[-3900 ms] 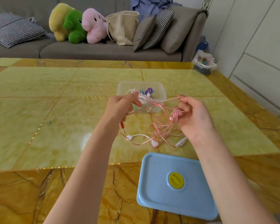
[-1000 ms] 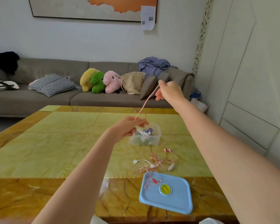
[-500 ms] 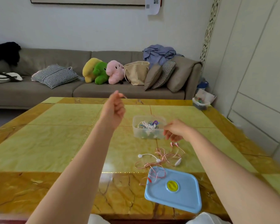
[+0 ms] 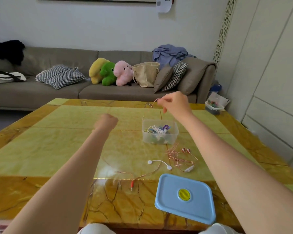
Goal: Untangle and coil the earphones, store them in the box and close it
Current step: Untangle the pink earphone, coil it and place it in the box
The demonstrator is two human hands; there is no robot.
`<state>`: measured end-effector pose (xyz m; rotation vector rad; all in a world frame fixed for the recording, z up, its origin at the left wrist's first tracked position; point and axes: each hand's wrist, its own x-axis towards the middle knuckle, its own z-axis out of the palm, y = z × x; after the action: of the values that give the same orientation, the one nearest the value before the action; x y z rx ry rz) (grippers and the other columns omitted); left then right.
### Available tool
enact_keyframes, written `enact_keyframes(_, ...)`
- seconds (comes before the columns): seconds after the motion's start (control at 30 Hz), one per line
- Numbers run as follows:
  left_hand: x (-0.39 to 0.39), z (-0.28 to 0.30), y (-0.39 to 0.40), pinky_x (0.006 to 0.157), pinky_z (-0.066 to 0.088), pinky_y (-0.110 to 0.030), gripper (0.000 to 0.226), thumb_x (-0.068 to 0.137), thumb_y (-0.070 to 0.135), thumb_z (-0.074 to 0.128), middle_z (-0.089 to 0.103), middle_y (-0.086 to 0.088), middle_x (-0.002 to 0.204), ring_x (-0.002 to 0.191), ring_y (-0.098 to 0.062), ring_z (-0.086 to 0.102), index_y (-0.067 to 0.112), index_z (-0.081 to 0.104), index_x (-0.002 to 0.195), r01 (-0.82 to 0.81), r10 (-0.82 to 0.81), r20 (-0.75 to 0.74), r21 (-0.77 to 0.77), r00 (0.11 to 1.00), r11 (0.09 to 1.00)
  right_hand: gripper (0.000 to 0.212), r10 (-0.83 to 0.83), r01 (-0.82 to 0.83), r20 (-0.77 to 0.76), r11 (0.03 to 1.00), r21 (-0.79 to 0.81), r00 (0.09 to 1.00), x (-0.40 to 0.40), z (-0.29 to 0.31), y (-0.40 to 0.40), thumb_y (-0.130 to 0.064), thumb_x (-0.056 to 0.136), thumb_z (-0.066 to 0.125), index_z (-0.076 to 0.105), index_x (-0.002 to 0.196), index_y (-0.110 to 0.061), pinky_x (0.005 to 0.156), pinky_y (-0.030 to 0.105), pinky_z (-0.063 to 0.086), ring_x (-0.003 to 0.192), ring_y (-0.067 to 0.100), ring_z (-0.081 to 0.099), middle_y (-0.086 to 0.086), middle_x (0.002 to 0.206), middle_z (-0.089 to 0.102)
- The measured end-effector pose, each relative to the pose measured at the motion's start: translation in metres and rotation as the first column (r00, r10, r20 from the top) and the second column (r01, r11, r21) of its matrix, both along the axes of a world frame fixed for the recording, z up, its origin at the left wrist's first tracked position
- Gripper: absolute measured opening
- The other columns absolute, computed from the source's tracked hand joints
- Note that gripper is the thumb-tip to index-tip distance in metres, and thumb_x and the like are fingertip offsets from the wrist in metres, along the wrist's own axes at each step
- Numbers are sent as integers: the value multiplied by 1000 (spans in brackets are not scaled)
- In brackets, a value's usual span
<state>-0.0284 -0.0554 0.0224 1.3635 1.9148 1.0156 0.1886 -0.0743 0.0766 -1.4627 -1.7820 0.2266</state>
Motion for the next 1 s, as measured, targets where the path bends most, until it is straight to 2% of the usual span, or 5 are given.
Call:
enact_keyframes(0.3,63,26,-27,48,42,-13,18,95,22,52,59,3,66,49,-3,51,10,66,94,653,-645,207,38,736,757,21,82,-10,316,975,-222,945,-7,0,-8,-23,83,63,68,64,-14,64,28,48,55,10,51,-4,52,57)
enact_keyframes(0.5,31,23,-13,38,27,-11,18,92,16,56,42,2,58,36,-1,31,10,67,80,244,-292,427,165,856,956,17,2,133,373,932,-337,928,18,-6,-9,-18,83,66,70,70,-8,57,28,45,56,17,54,4,65,63)
enact_keyframes(0.73,-31,-7,-5,53,34,-22,25,92,10,54,58,-7,90,61,-15,40,-1,62,112,-177,200,390,-95,899,980,41,-289,214,-282,939,-268,915,33,5,-12,-32,93,53,65,65,-4,56,36,57,50,22,56,8,57,59)
enact_keyframes(0.87,0,1,-3,94,43,-37,44,93,11,48,50,-17,130,114,-31,49,3,41,136,51,-57,-78,-68,995,996,52,-197,33,-350,905,-424,916,15,14,-13,-36,98,39,57,61,-4,39,20,43,39,16,51,5,40,51)
enact_keyframes(1.0,61,25,-23,64,47,-15,38,91,-2,48,58,-10,123,91,-15,55,4,51,129,464,-481,32,214,876,860,35,-119,-52,-414,923,-380,902,2,21,-11,-17,93,47,56,60,-6,40,20,44,42,15,50,5,47,51)
